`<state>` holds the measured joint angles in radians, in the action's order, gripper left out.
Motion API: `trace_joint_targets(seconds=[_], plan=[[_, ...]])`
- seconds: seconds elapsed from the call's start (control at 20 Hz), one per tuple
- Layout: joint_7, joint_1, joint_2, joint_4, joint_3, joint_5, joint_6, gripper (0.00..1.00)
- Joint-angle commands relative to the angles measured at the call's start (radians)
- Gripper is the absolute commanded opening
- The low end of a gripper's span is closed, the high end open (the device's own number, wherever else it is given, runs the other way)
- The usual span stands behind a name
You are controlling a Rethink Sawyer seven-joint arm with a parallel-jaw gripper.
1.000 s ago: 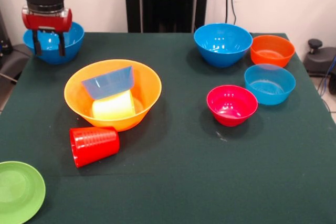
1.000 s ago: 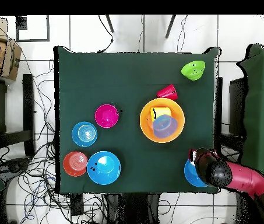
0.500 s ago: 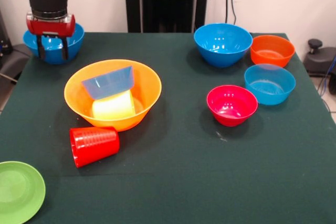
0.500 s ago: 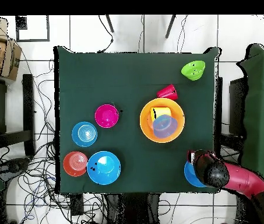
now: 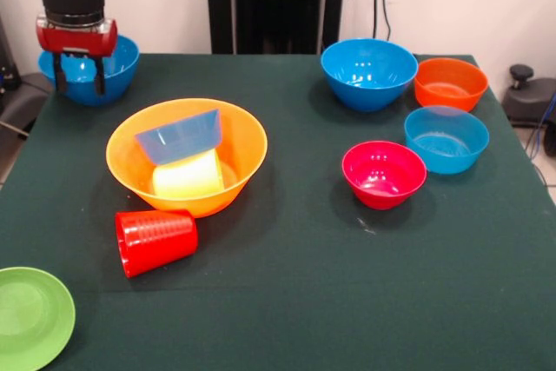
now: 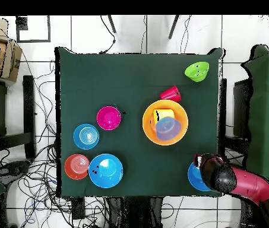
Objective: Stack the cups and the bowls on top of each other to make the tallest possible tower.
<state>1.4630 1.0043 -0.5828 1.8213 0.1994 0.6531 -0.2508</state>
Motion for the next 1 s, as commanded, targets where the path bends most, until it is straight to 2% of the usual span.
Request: trace_joint_targets(seconds=[0.05, 0.25, 0.45, 0.55, 0.75, 0.85, 1.0], plan=[[0.004, 0.031, -0.115, 0.048, 0.114, -0.001, -0.011, 1.00], [-0.018, 0.060, -0.192, 0.091, 0.164, -0.039, -0.061, 1.00], [0.026, 0.034, -0.234, 0.102, 0.147, -0.063, -0.080, 1.00], [0.087, -0.003, -0.260, 0.109, 0.107, -0.104, -0.105, 1.00], [0.361, -0.143, -0.284, 0.116, -0.072, -0.265, -0.135, 1.00], [0.427, -0.199, -0.280, 0.113, -0.135, -0.329, -0.167, 1.00], [0.492, -0.256, -0.273, 0.123, -0.195, -0.410, -0.162, 1.00]])
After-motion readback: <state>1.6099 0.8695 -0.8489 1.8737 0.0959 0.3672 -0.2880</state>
